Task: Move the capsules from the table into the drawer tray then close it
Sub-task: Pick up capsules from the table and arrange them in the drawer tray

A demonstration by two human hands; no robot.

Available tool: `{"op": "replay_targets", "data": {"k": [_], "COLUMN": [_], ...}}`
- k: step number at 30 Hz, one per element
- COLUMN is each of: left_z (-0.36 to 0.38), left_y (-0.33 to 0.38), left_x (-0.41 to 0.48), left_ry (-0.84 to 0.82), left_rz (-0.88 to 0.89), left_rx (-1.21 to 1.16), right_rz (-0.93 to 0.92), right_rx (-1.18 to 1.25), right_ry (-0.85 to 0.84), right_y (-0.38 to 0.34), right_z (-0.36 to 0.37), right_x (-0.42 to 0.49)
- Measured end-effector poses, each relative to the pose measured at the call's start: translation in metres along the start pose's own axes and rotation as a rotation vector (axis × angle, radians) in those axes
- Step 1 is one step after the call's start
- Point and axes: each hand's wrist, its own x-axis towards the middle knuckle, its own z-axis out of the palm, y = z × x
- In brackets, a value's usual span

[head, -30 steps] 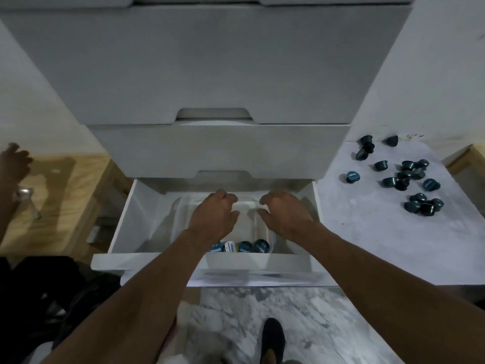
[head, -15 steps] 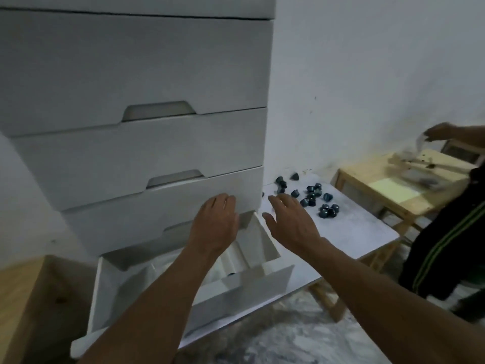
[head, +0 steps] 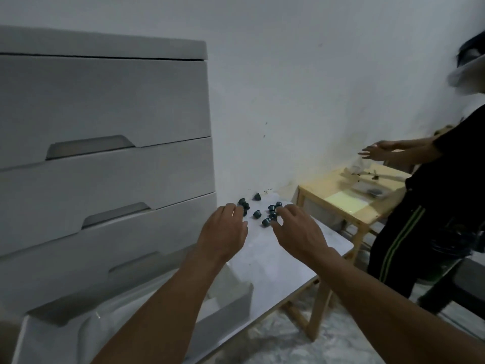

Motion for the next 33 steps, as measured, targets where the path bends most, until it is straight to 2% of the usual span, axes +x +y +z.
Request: {"op": "replay_targets", "data": {"k": [5, 13, 19, 25, 33], "left_z": [0.038, 0.115, 0.163, 0.211, 0.296], "left_y": [0.024, 0.067, 0.106, 0.127, 0.116], "left_x": [0.039, 0.107, 0.134, 0.142, 0.144], "left_ry": [-0.026, -0.066, -0.168, -0.31, -0.524], "left_rz": [-0.058, -0.245, -0.338, -0.33, -0.357], "left_rx": [-0.022, -0.024, -0.059, -0.099, -0.148], "right_rz": [-0.025, -0.149, -0.169, -0.232, 0.033], "right_rx": [0.039, 0.046, 0.091, 0.056, 0.219], "right_ry": [-0.039, -0.165, -0.284, -0.391, -0.563], "right_y": [0.051, 0.16, 0.224, 0.259, 0.275], "right_z": [0.015, 0.036, 0.053, 0.087, 0.164], "right_x": [0.031, 0.099, 0.129, 0.133, 0.146]}}
